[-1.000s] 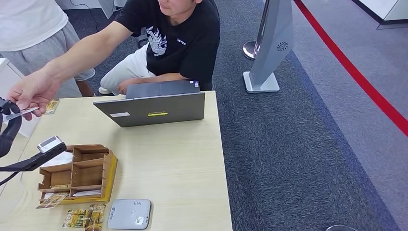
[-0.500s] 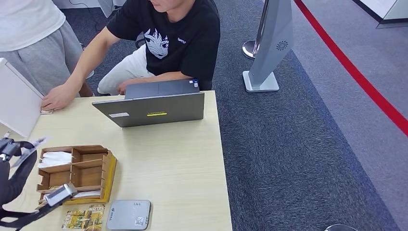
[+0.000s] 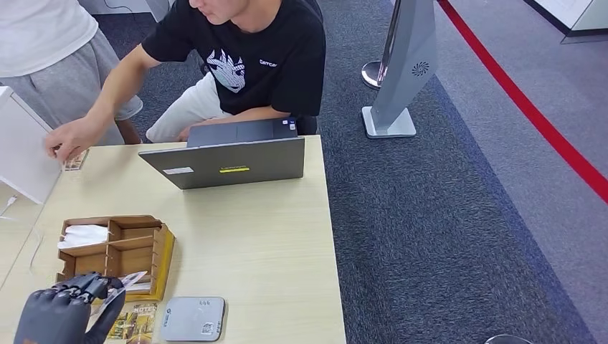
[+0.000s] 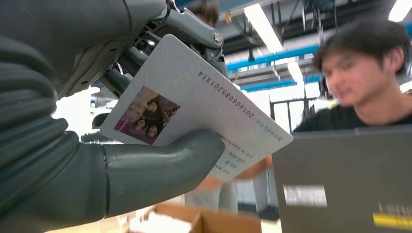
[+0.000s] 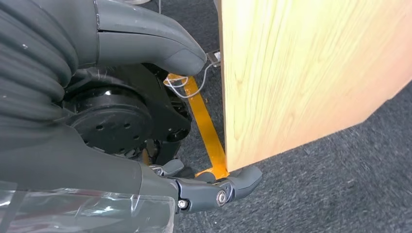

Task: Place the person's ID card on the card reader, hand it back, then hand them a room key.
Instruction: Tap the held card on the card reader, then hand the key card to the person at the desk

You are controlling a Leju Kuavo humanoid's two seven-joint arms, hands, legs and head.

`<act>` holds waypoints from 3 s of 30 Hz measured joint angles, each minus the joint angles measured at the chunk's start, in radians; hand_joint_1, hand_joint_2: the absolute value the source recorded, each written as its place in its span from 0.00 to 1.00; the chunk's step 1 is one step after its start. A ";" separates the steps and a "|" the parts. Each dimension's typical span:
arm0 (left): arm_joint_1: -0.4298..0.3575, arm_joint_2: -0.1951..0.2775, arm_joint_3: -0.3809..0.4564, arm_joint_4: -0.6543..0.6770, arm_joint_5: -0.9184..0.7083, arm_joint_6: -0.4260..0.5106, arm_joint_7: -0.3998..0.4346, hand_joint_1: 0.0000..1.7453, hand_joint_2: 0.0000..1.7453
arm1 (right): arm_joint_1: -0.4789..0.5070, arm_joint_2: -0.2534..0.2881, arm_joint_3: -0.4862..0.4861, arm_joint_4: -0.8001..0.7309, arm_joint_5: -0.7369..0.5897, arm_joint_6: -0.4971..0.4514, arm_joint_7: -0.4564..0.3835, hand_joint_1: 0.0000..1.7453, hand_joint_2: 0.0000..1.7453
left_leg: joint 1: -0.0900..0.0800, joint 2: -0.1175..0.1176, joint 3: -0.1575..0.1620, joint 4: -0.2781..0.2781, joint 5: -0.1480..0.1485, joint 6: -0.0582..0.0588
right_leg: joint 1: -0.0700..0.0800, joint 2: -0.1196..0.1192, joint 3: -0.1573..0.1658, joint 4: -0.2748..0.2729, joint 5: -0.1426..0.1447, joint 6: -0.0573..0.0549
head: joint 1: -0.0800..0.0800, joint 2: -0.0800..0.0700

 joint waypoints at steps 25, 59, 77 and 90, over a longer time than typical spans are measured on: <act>-0.067 0.019 -0.212 0.349 0.094 -0.038 0.127 1.00 1.00 | 0.035 0.000 0.118 -0.079 -0.014 0.002 0.018 0.00 1.00 | 0.000 0.000 0.000 0.000 0.000 0.000 | 0.000 0.000 0.000 0.000 0.000 0.000 | 0.000 0.000; -0.265 -0.044 0.121 0.076 0.024 -0.232 0.015 1.00 1.00 | 0.041 0.000 0.197 -0.054 -0.026 -0.040 -0.018 0.00 1.00 | 0.000 -0.001 0.000 0.000 0.001 0.000 | 0.000 0.000 0.000 0.001 0.000 0.000 | 0.000 0.000; -0.235 -0.080 0.371 0.077 0.085 -0.181 -0.058 0.00 1.00 | 0.098 0.000 0.196 -0.133 -0.050 -0.020 0.067 0.00 1.00 | 0.000 0.000 0.000 0.000 0.001 0.000 | 0.000 0.000 0.000 0.001 0.000 0.000 | 0.000 0.000; -0.122 -0.030 0.288 0.061 -0.018 -0.187 -0.148 0.00 1.00 | 0.090 0.000 0.168 -0.141 -0.045 0.001 0.054 0.00 1.00 | 0.000 0.000 0.000 0.000 0.000 -0.001 | 0.000 0.000 -0.001 0.000 0.000 0.000 | 0.000 0.000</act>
